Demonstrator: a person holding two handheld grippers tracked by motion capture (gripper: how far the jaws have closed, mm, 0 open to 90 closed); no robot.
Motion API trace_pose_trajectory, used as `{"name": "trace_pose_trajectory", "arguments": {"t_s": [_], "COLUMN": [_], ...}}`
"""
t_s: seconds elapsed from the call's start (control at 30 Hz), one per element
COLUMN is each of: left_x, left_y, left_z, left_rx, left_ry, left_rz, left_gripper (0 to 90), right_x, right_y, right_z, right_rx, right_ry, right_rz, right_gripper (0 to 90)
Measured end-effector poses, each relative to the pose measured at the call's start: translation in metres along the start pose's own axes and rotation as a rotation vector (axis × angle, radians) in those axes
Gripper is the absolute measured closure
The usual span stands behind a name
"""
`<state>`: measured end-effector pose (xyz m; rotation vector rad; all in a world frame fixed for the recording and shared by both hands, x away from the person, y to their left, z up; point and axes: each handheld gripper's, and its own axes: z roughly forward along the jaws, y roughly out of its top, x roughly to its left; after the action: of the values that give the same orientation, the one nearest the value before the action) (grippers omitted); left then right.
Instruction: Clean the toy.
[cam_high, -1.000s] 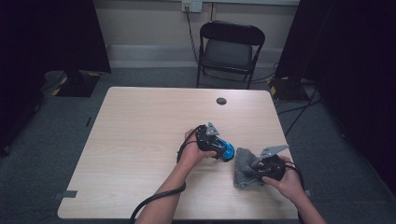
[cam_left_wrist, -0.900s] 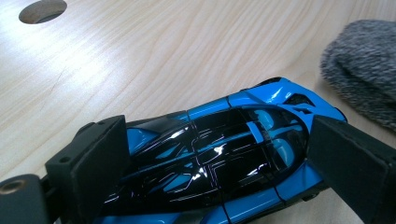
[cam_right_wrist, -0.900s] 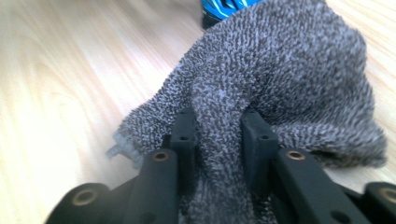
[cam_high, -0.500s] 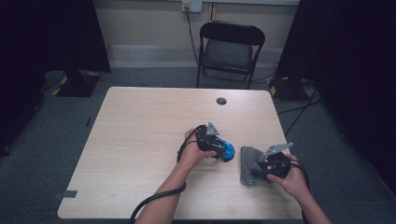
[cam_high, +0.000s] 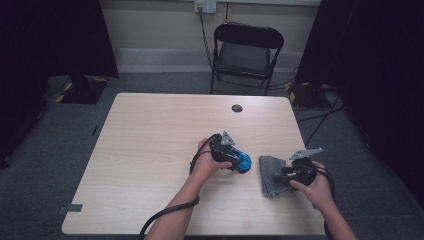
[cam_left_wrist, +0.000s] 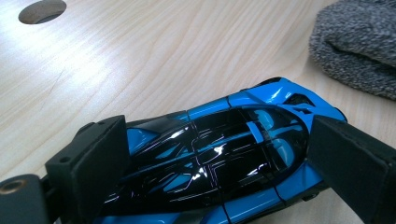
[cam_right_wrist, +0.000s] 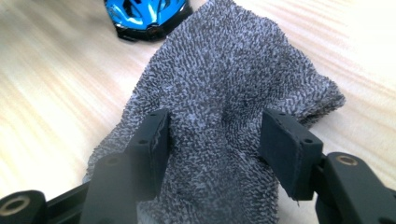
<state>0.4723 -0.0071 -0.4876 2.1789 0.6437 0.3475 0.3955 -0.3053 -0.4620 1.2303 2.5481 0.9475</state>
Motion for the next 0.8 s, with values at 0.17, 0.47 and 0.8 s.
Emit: {"name": "trace_pose_trajectory", "arguments": {"t_s": [0.17, 0.47, 0.8], "left_x": [0.0, 0.0, -0.001], "left_y": [0.0, 0.0, 0.0], "left_z": [0.0, 0.0, 0.0], "left_rx": [0.002, 0.0, -0.003], "left_ry": [-0.001, -0.002, -0.008], "left_rz": [0.002, 0.002, 0.0], "left_gripper": [5.7, 5.7, 5.7], "right_x": [-0.004, -0.001, 0.001], "right_y": [0.009, 0.018, 0.017], "right_z": [0.002, 0.003, 0.03], "right_rx": [-0.001, -0.015, 0.011], "right_ry": [-0.031, -0.069, -0.089], "right_rz": [0.027, 0.097, 0.11], "right_gripper": [43.0, 40.6, 47.1]}}
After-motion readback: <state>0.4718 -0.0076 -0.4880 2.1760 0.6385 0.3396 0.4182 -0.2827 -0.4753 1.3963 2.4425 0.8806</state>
